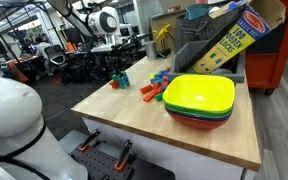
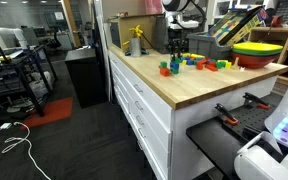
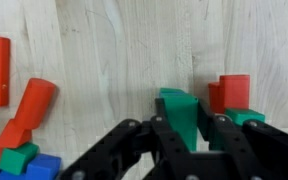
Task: Put the green block on the stack of blocks on the left
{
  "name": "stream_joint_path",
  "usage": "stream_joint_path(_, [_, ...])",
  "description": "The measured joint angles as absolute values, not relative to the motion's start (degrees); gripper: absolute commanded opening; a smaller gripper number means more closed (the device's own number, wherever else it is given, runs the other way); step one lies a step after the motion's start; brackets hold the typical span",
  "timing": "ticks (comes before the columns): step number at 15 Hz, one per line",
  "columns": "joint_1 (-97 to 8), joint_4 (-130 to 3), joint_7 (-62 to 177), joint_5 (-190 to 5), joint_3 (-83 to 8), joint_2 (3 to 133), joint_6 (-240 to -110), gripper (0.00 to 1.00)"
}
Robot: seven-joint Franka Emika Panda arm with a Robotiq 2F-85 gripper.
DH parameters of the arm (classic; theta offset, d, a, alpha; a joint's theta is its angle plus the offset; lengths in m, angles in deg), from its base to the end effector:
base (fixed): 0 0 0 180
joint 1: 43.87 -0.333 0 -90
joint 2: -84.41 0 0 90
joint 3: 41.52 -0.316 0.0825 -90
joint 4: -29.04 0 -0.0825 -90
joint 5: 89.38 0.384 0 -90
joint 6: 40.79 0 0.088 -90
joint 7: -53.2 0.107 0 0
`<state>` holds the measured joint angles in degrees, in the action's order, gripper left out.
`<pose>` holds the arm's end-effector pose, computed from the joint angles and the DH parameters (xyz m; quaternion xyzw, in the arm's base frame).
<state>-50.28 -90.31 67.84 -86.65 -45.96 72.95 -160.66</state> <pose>0.5441 0.1061 0.3164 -0.9940 0.0467 0.0987 0.0055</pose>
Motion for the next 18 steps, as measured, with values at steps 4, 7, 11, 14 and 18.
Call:
stream_joint_path(4, [-50.28, -89.73, 67.84, -86.65, -45.96, 72.59, -160.67, 0.09])
stream_joint_path(7, [-50.28, -89.35, 67.84, -86.65, -45.96, 72.35, -160.67, 0.09])
stream_joint_path(11, [-50.29, -89.20, 67.84, -86.65, -45.96, 71.88, -160.67, 0.09])
stream_joint_path(14, [-50.28, -89.10, 67.84, -86.63, -45.96, 71.69, -160.67, 0.09])
stream_joint_path(18, [-50.27, -89.08, 67.84, -86.63, -45.96, 71.68, -160.67, 0.59])
